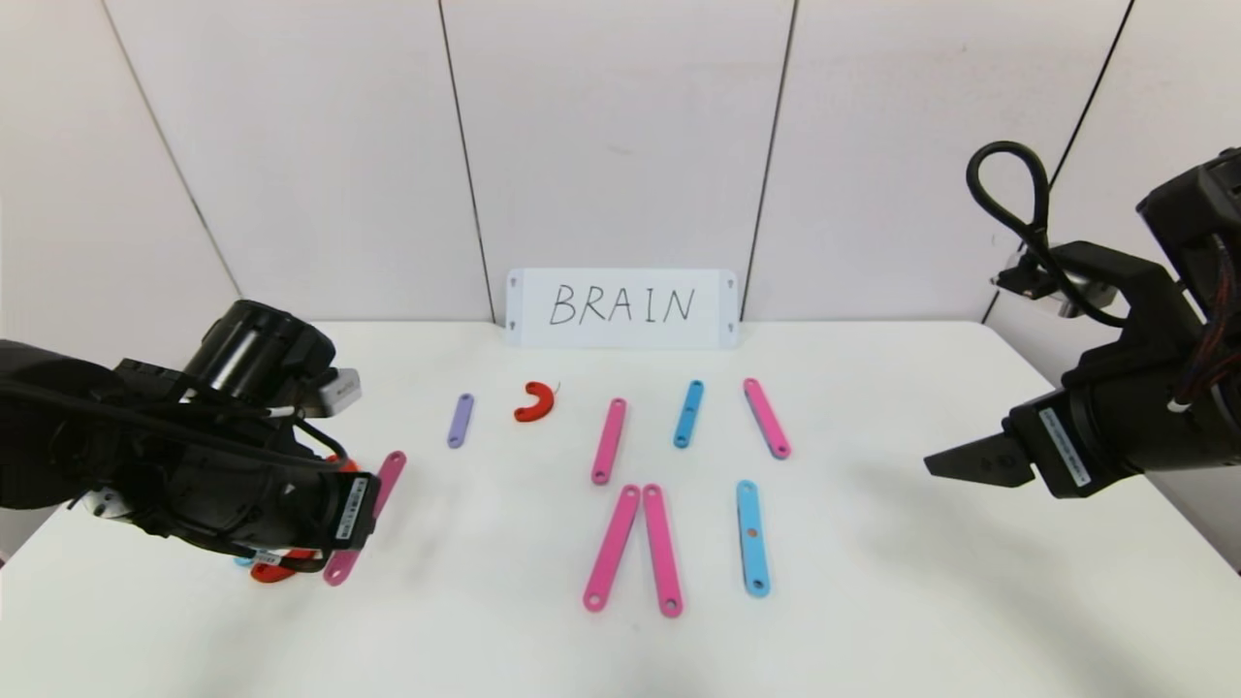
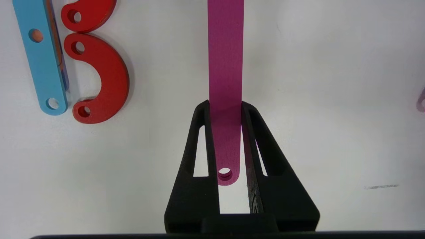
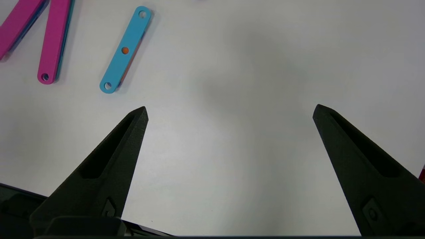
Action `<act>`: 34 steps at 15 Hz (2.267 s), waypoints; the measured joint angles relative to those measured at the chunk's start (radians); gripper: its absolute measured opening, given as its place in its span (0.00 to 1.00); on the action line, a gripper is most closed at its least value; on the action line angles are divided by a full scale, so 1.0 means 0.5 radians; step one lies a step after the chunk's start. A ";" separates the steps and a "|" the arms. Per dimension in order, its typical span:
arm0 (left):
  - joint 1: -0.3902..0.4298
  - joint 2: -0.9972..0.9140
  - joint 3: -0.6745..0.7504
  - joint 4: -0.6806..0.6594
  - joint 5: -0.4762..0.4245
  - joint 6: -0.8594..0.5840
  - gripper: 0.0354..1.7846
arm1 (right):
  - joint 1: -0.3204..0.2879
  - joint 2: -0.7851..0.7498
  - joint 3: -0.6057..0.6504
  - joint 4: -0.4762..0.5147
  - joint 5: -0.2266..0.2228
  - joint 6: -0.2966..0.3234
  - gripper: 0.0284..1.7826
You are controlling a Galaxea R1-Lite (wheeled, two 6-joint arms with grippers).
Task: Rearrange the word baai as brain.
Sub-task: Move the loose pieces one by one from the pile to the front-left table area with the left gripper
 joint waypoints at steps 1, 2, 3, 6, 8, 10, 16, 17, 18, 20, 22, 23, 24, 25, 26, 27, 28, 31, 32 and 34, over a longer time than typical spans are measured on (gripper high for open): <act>0.000 0.030 0.009 -0.040 -0.001 -0.002 0.13 | 0.001 0.000 0.000 0.000 -0.001 0.000 0.98; 0.000 0.064 0.020 -0.089 -0.005 -0.004 0.13 | 0.002 0.000 0.000 0.000 0.000 0.000 0.98; 0.000 0.099 0.026 -0.143 -0.006 -0.010 0.13 | 0.005 0.000 0.000 0.000 0.000 0.000 0.98; 0.001 0.177 0.036 -0.195 -0.011 -0.023 0.13 | 0.007 0.001 0.001 0.000 -0.001 0.000 0.98; 0.000 0.213 0.037 -0.201 -0.011 -0.025 0.13 | 0.007 0.001 0.001 0.000 0.000 0.000 0.98; 0.000 0.252 0.039 -0.222 -0.010 -0.025 0.13 | 0.007 0.001 0.000 0.000 -0.001 0.000 0.98; 0.000 0.377 0.037 -0.346 -0.007 -0.023 0.13 | 0.007 0.000 0.000 0.000 -0.002 0.001 0.98; -0.001 0.395 0.040 -0.351 -0.006 -0.022 0.13 | 0.007 -0.001 0.000 0.000 -0.003 0.000 0.98; -0.001 0.407 0.043 -0.353 -0.007 -0.022 0.13 | 0.007 -0.002 0.000 0.000 -0.004 0.000 0.98; 0.000 0.417 0.048 -0.353 -0.006 -0.022 0.14 | 0.007 -0.002 0.000 0.000 -0.003 0.000 0.98; 0.000 0.414 0.050 -0.352 -0.006 -0.024 0.19 | 0.007 -0.002 0.000 0.000 -0.004 0.000 0.98; 0.000 0.414 0.050 -0.352 -0.006 -0.022 0.23 | 0.007 -0.002 0.000 0.000 -0.004 0.000 0.98; 0.001 0.413 0.050 -0.352 -0.006 -0.022 0.29 | 0.007 -0.002 0.000 0.000 -0.003 0.000 0.98; 0.001 0.412 0.050 -0.350 -0.006 -0.022 0.37 | 0.007 -0.002 0.000 0.000 -0.003 0.000 0.98; 0.000 0.410 0.049 -0.351 -0.006 -0.023 0.46 | 0.008 -0.002 0.000 0.000 -0.003 0.000 0.98; -0.001 0.406 0.049 -0.351 -0.006 -0.021 0.57 | 0.009 -0.002 0.000 0.000 -0.003 0.000 0.98; -0.003 0.403 0.046 -0.351 -0.006 -0.021 0.67 | 0.009 -0.002 0.000 0.000 -0.003 0.000 0.98; -0.007 0.375 -0.004 -0.353 -0.006 -0.011 0.89 | 0.010 -0.004 0.000 0.000 -0.003 0.000 0.98; -0.009 0.365 -0.044 -0.352 -0.007 -0.008 0.93 | 0.010 -0.006 0.000 0.000 -0.003 0.000 0.98; -0.014 0.356 -0.140 -0.346 -0.005 -0.006 0.97 | 0.009 -0.007 0.000 0.000 -0.002 0.000 0.98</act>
